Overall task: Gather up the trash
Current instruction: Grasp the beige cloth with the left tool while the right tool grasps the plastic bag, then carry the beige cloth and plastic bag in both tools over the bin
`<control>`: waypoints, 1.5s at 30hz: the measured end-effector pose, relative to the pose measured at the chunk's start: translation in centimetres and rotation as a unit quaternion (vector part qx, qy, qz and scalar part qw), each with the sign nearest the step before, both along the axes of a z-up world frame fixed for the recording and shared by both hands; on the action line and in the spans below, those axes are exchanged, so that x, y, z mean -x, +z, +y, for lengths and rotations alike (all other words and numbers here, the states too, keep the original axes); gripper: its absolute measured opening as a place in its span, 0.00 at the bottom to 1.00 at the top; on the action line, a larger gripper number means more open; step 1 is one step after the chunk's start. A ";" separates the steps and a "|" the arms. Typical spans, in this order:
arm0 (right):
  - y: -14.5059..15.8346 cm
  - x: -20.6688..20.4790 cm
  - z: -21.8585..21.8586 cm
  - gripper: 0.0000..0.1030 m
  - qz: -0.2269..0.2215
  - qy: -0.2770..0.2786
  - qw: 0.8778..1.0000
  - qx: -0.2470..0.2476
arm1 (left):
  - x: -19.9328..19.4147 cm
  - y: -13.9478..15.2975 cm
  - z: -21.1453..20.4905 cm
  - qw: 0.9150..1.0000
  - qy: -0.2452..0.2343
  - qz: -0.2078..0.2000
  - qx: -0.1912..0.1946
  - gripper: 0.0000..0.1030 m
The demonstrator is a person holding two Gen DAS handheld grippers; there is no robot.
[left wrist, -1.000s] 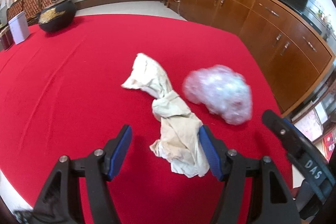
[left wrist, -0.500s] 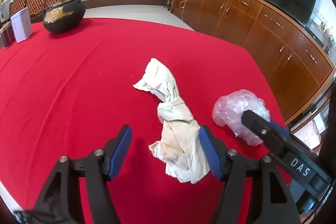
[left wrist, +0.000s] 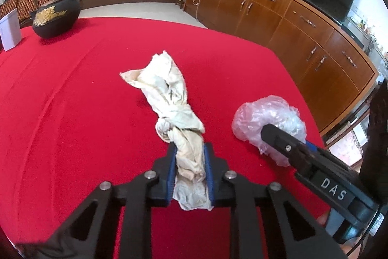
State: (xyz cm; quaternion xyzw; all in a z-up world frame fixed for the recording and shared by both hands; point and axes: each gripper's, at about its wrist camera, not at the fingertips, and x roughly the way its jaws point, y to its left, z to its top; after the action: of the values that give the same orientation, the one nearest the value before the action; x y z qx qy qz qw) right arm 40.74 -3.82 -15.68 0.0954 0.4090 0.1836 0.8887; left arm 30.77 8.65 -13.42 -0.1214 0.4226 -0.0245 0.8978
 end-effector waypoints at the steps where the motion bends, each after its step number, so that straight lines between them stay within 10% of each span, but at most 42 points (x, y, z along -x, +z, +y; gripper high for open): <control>1: 0.1 0.2 -0.2 0.49 -0.002 -0.001 1.000 -0.001 | 0.1 0.1 -0.1 1.000 -0.002 -0.002 -0.002 0.21; 45: 4.8 22.2 -17.0 0.49 -0.023 -0.135 0.990 0.019 | 13.7 5.5 -13.4 0.985 -0.159 -0.063 -0.013 0.20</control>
State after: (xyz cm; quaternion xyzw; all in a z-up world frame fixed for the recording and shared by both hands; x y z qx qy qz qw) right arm 18.53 -20.80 -10.89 0.1289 0.3748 0.0563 0.9164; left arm 17.07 -4.74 -7.87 -0.0396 0.3798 -0.1692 0.9086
